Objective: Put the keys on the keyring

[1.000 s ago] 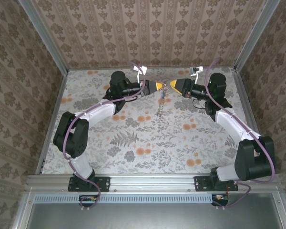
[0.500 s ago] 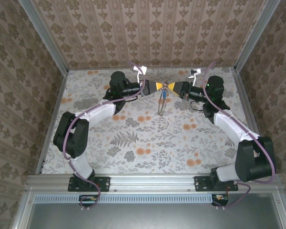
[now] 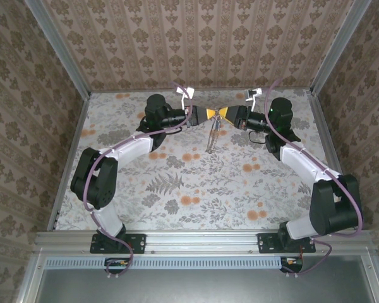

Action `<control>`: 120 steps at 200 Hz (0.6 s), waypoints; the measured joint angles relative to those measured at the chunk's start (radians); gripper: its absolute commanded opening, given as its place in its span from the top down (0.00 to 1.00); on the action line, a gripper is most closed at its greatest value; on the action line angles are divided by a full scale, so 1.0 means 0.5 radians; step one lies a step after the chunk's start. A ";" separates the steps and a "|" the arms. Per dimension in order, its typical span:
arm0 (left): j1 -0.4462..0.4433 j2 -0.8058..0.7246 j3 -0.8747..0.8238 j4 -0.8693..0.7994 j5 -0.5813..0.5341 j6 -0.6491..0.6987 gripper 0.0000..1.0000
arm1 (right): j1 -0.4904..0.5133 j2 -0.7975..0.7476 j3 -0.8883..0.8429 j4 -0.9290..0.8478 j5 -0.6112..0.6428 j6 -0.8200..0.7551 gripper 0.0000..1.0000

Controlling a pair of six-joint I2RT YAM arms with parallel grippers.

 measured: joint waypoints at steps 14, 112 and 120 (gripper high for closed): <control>0.000 0.000 0.000 0.005 0.000 0.000 1.00 | 0.002 0.003 0.000 0.000 0.000 0.001 0.77; 0.002 0.000 0.000 0.005 0.000 0.000 1.00 | 0.014 0.007 0.002 0.011 0.002 -0.018 0.70; 0.002 0.000 0.000 0.005 0.000 0.000 1.00 | 0.014 0.008 0.003 0.005 0.003 -0.024 0.70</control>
